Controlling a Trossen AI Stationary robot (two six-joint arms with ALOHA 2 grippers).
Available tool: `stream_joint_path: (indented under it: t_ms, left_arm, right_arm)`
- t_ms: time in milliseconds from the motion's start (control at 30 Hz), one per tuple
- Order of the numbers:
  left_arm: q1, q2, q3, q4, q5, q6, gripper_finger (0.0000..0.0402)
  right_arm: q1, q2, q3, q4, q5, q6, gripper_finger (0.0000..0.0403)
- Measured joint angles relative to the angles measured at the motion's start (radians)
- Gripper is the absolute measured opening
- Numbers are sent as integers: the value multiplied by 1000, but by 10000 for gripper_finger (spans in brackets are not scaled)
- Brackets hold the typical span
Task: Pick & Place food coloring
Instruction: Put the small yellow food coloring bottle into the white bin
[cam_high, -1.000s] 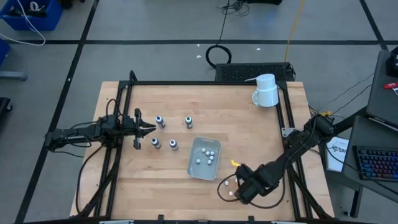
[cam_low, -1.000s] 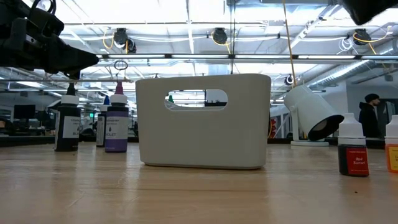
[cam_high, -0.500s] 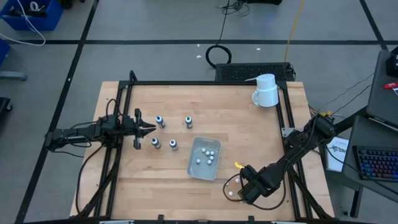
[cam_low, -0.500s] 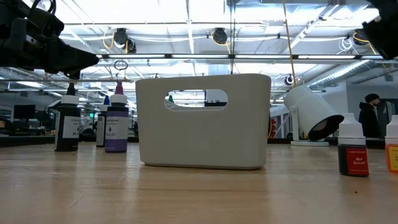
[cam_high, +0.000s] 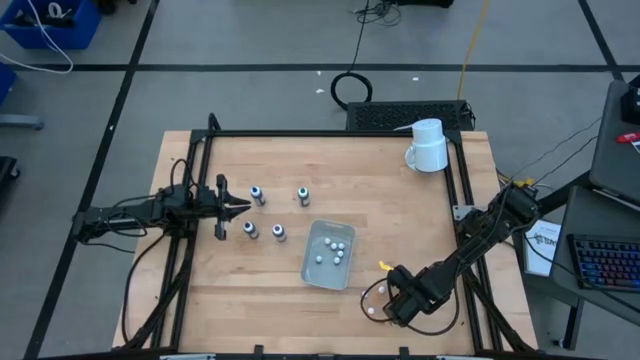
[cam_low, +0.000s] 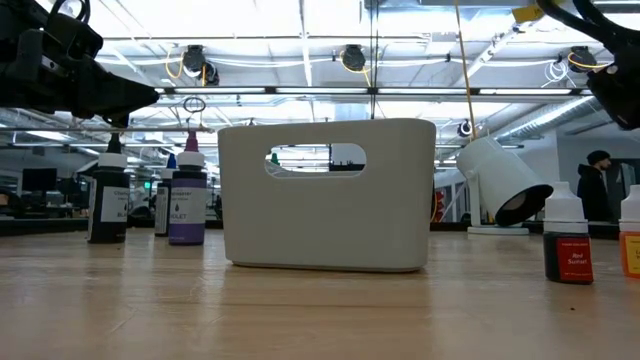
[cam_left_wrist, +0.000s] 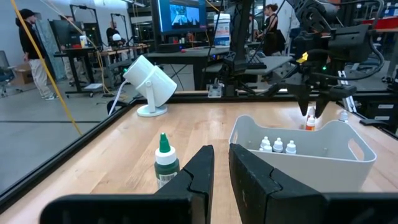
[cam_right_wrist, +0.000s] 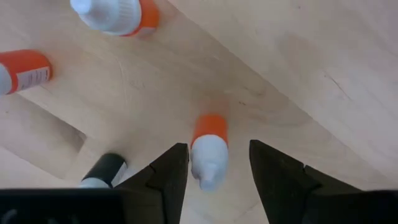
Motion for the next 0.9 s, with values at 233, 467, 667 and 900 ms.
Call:
stream_joint_path:
  t_ms: [233,467,667,900]
  left_arm:
    - [0,0,0,0,0,0,58]
    - [0,0,0,0,0,0,58]
    - [0,0,0,0,0,0,58]
    - [0,0,0,0,0,0,58]
  right_arm:
    - [0,-33,-1,-3,24,8,160]
    - [3,-37,-1,-5,46,8,160]
    - [4,-37,-1,-5,47,8,160]
    - [4,-37,-1,-5,25,6,160]
